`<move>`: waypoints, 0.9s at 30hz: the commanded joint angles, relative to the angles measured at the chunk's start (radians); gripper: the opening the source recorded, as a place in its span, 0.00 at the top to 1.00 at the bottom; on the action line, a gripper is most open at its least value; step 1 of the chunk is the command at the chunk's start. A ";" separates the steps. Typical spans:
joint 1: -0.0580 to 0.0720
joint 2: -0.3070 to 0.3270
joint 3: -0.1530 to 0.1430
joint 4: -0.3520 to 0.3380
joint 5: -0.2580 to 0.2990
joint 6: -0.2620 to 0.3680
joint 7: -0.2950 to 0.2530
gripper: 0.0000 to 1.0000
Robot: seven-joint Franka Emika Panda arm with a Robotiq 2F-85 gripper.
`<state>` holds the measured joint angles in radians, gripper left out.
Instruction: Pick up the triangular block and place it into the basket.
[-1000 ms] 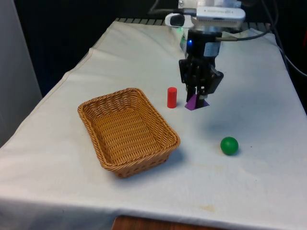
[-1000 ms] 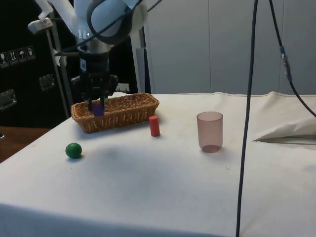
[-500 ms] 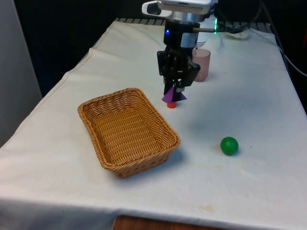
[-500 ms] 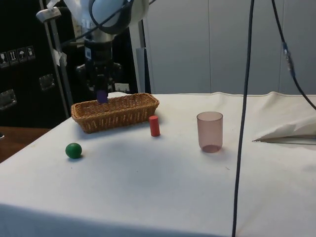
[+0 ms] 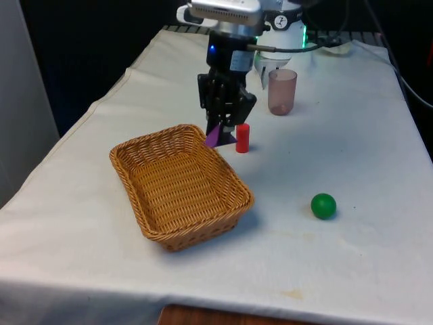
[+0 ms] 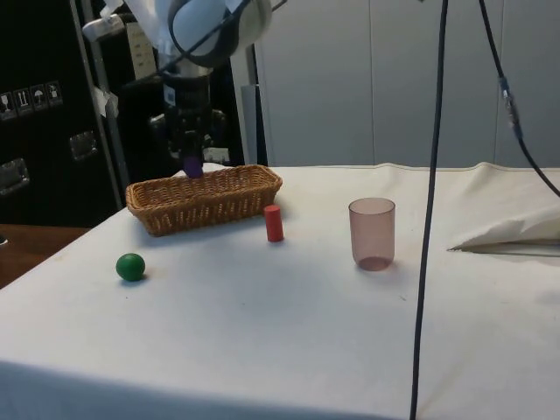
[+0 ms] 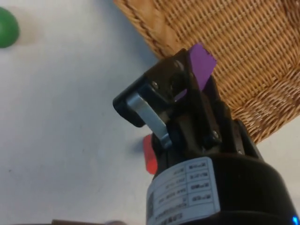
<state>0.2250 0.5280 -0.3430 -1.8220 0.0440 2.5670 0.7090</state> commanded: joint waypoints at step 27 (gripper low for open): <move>-0.059 0.225 -0.059 0.115 0.082 0.150 -0.125 0.67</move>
<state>0.1800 0.7570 -0.4200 -1.7080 0.1190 2.7100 0.5940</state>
